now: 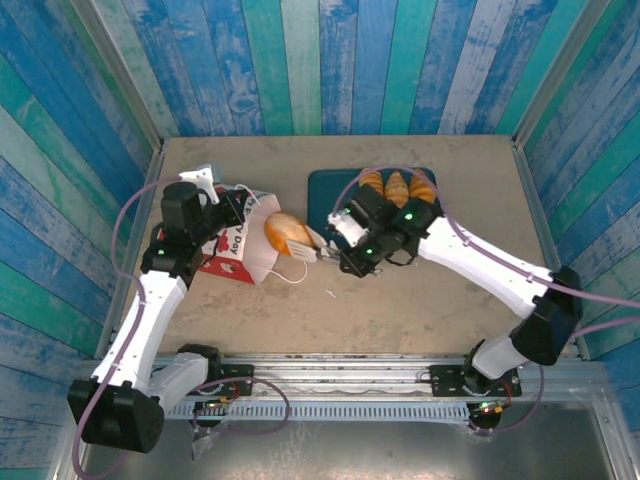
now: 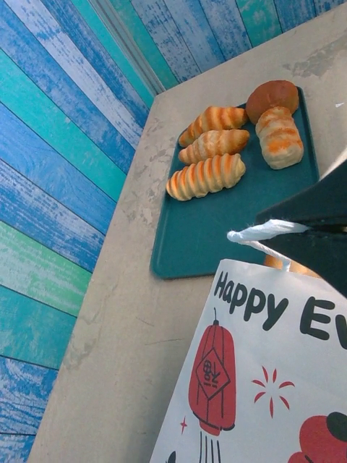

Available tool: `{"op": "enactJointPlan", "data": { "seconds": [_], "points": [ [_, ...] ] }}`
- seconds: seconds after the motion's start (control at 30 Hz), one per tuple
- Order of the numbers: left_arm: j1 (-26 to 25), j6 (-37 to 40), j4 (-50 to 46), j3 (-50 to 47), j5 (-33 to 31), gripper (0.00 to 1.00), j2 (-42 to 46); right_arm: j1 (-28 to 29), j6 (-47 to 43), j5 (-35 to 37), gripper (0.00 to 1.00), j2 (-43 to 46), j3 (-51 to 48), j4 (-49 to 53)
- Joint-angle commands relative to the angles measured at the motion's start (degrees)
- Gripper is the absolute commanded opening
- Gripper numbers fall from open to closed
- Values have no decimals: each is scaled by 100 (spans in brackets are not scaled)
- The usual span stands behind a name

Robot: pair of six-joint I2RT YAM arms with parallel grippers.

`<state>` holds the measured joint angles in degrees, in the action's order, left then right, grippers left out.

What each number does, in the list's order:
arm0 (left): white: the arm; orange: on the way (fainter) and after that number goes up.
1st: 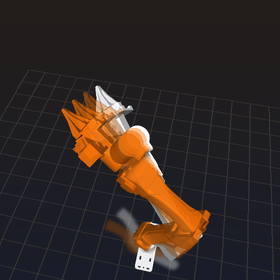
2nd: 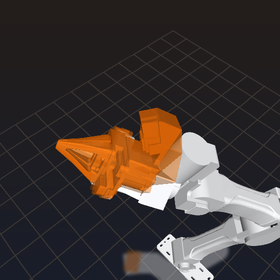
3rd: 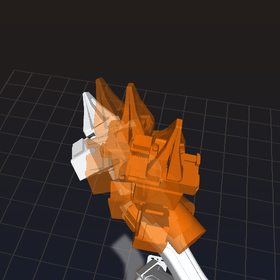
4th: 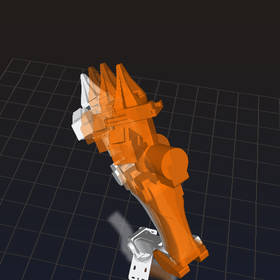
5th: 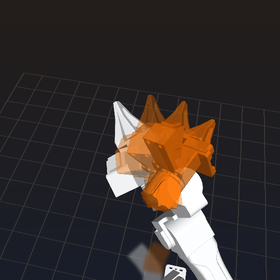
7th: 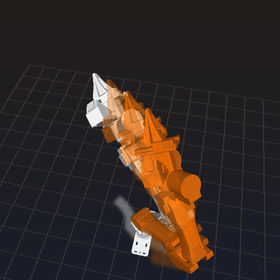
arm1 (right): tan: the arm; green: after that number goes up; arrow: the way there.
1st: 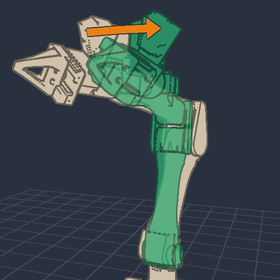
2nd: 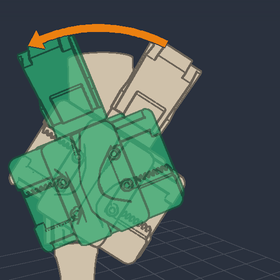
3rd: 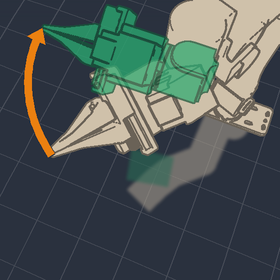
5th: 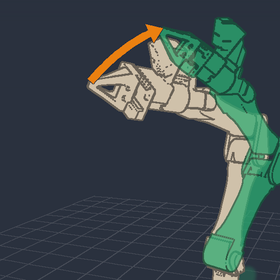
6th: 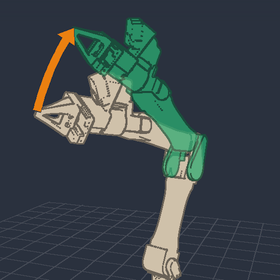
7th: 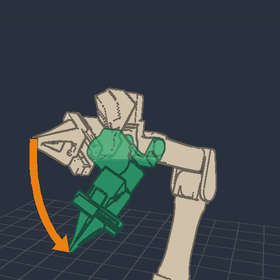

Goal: Take the fake bread out of the paper bag

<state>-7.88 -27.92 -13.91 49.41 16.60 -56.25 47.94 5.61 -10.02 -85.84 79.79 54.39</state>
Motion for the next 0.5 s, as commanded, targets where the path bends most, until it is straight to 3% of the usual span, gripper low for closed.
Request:
{"op": "enactJointPlan", "data": {
  "seconds": [0.0,0.2,0.47],
  "points": [
    [-3,-27,117,157,-199,0,-20,-270,64,-78,32,473,-274,-147],
    [-3,-53,64,135,-406,0,0,-837,256,44,32,793,-619,-199],
    [-3,-32,75,130,-356,0,15,-1099,947,294,32,-75,-452,-475]
  ]
}}
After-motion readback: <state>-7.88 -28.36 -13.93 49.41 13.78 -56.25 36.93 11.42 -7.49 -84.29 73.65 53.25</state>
